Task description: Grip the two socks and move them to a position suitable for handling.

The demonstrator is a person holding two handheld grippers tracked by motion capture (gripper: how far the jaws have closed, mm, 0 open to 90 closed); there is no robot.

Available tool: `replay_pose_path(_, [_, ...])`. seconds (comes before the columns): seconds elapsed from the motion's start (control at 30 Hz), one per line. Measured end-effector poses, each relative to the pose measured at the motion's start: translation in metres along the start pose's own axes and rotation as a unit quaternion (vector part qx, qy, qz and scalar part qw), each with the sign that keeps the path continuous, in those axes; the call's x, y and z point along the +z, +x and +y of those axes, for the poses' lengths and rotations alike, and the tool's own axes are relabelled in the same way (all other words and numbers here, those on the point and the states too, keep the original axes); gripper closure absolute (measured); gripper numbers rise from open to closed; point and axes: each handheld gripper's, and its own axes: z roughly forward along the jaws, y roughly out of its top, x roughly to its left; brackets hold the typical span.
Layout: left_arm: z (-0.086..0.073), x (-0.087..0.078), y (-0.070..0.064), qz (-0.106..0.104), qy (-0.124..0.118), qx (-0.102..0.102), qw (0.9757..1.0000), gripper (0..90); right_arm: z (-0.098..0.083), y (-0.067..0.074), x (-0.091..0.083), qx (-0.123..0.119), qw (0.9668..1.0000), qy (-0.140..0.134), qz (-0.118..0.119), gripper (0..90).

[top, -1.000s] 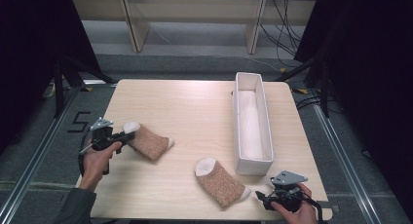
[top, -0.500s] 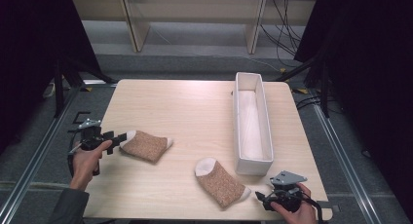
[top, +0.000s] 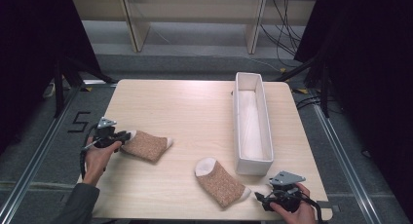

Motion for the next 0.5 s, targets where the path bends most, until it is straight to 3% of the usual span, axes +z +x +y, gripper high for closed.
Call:
replay_pose_path(0.03, [0.003,-0.004,-0.003,-0.002,-0.002,0.009,1.0,81.5,0.0,0.001,-0.001,0.009,1.0,0.0,0.002,26.3])
replay_pose_path(0.1, [0.009,-0.012,-0.01,-0.005,-0.021,0.012,0.9997,82.7,0.0,0.0,0.0,0.002,1.0,-0.003,0.001,26.3])
replay_pose_path(0.23, [0.027,-0.03,-0.025,-0.039,-0.067,0.013,0.9969,83.3,0.0,0.0,0.0,0.001,1.0,0.0,-0.001,26.3])
replay_pose_path(0.33, [0.038,-0.041,-0.047,-0.069,-0.085,0.039,0.9932,83.2,0.001,0.001,-0.001,0.007,1.0,0.001,0.002,26.3])
replay_pose_path(0.5, [0.049,-0.047,-0.09,-0.132,-0.09,0.07,0.9847,83.1,0.0,0.0,0.0,0.001,1.0,-0.003,0.0,26.3])
